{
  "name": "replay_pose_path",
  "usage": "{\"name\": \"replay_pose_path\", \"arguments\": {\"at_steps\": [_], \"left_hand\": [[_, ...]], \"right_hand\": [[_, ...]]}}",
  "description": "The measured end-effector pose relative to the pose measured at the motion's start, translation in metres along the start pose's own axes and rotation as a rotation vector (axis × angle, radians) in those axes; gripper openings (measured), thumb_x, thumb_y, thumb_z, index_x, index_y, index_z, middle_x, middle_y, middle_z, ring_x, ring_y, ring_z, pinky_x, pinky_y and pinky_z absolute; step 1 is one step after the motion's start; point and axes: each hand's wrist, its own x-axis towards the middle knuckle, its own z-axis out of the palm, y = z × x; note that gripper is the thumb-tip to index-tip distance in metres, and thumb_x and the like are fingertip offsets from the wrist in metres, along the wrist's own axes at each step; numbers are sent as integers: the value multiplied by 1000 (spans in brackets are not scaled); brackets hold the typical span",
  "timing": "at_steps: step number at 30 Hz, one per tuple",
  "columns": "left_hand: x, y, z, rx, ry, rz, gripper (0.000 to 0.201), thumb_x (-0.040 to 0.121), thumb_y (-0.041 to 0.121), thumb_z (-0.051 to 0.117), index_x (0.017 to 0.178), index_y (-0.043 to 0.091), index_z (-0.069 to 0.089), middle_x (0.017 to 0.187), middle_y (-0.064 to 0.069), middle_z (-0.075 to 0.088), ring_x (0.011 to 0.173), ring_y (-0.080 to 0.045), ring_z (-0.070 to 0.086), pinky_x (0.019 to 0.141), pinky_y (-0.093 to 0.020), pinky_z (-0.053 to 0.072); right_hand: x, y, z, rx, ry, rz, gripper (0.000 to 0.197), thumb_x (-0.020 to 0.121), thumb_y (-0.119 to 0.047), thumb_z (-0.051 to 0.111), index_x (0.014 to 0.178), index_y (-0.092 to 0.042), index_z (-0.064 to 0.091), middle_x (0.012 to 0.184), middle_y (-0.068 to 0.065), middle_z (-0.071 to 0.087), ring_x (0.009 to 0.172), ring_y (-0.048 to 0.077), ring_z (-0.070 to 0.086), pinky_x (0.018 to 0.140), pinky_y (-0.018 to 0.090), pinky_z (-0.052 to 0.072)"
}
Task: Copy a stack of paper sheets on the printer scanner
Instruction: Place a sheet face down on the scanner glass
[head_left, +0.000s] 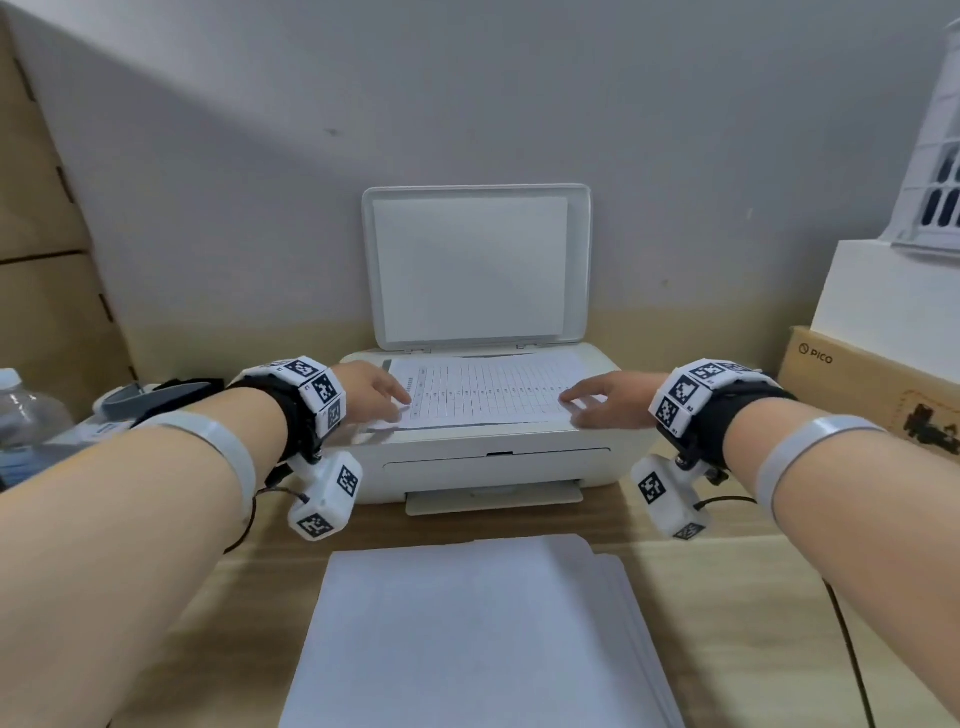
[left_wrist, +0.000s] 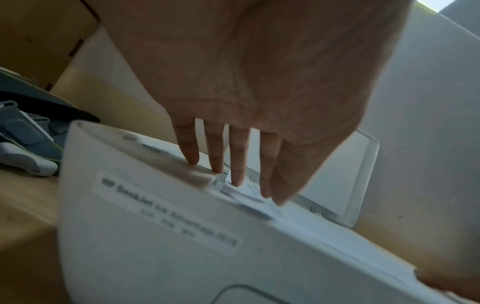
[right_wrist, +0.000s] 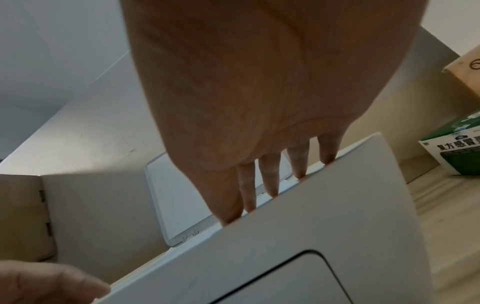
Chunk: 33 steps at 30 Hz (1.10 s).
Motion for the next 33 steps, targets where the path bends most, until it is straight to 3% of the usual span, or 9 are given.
{"name": "replay_pose_path", "arguments": {"at_steps": [2,5,12,17,21,23,25,30,33], "left_hand": [[-3,-1,3,143,-21,18,52,85,50,67,133,33,58,141,3,53,126,-17,52,105,-32,40],[-8,0,7,192,-19,44,71,75,68,64,136,33,54,145,7,48,129,-17,49,110,-40,38],[-11,4,9,215,-4,52,69,79,69,59,135,30,56,144,4,50,128,-17,50,107,-38,40],[4,3,-18,21,-12,-11,72,74,75,55,127,27,63,132,2,61,116,-21,58,103,-47,45],[49,3,-59,-495,167,-95,54,88,48,64,129,14,57,127,-3,59,113,-23,57,92,-41,52],[76,5,-73,-723,238,-122,49,93,37,61,133,10,52,129,-12,58,114,-31,57,97,-47,49],[112,3,-81,-797,292,-132,55,93,36,59,138,8,46,138,-23,51,121,-41,54,100,-53,46],[172,11,-87,-888,518,-204,73,90,35,60,147,0,29,147,-22,40,130,-39,44,107,-42,36],[194,12,-89,-929,524,-202,71,92,35,56,147,1,29,146,-20,41,129,-36,44,99,-37,35]], "right_hand": [[-2,0,-2,-58,-5,-13,54,95,-55,49,145,-37,42,151,-7,41,137,18,40,109,32,30],[-4,5,0,-68,-18,-32,72,84,-70,53,147,-39,38,153,-10,37,140,16,36,114,36,26],[-5,8,4,-66,-16,-45,73,85,-72,48,149,-38,35,154,-10,37,141,16,36,115,38,25],[-6,1,-27,31,35,-29,69,92,-70,34,147,-28,41,150,-2,44,126,17,51,111,42,30],[27,1,-77,199,183,110,65,101,-55,29,151,-13,34,157,8,33,142,27,33,117,45,26],[53,3,-95,273,222,151,65,103,-53,26,151,-10,33,155,11,35,141,29,36,115,44,29],[85,8,-107,396,294,155,64,103,-51,29,149,-6,35,152,15,39,138,31,39,114,44,32],[135,1,-123,699,423,201,61,103,-45,33,147,-2,36,149,19,40,136,36,40,113,46,33],[160,-3,-127,836,505,234,63,102,-45,34,150,-3,29,151,17,37,137,36,38,112,48,33]]}}
